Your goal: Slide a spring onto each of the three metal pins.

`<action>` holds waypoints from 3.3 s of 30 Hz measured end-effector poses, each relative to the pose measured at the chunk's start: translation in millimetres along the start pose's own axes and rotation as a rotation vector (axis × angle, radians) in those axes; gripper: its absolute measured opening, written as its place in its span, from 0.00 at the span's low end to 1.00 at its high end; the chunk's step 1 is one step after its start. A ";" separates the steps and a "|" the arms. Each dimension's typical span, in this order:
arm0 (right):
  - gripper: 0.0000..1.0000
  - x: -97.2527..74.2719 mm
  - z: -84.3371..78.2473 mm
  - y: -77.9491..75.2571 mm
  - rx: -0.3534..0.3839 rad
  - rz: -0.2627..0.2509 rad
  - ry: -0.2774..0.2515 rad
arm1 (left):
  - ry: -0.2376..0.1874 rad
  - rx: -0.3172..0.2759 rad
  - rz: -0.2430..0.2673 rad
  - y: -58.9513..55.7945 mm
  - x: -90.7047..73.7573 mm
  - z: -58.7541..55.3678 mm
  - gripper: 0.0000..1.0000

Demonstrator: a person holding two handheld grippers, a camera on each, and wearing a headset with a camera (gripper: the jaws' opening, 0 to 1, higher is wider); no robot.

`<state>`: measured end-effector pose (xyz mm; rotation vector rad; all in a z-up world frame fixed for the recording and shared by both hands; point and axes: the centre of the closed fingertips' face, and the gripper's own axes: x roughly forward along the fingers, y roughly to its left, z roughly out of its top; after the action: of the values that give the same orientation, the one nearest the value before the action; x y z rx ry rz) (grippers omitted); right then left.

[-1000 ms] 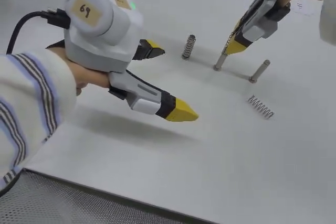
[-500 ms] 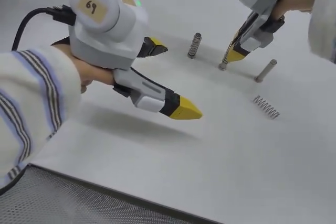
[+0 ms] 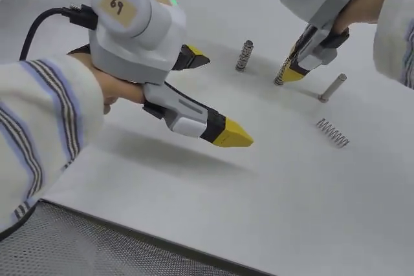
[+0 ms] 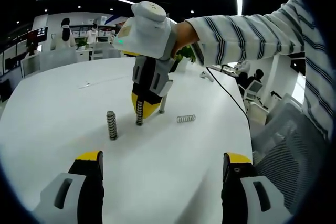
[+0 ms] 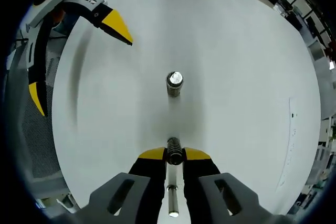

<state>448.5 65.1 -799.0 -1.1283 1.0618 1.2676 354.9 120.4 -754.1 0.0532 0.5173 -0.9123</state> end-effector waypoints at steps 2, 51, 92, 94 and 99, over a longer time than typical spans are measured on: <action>0.10 1.0 0.3 -2.6 -0.014 -0.008 -0.002 | 0.000 -0.002 -0.001 -0.6 -0.2 0.2 0.92; 0.45 -62.0 -13.5 14.7 -0.023 -0.174 -0.158 | 0.010 -0.001 0.043 -3.4 -18.6 5.4 0.92; 0.86 -89.0 -64.8 73.4 0.340 -0.275 -0.513 | 0.006 -0.010 0.079 -3.1 -24.9 12.9 0.93; 0.88 -86.7 -64.7 76.9 0.372 -0.267 -0.542 | 0.012 -0.011 0.076 -3.8 -25.2 11.5 0.92; 0.90 -82.3 -68.9 84.9 0.416 -0.277 -0.581 | 0.024 -0.016 0.071 -5.2 -25.6 7.7 0.92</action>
<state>362.7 -17.1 -731.1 -0.5150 0.6564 1.0003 341.3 134.1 -735.0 0.0673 0.5421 -0.8390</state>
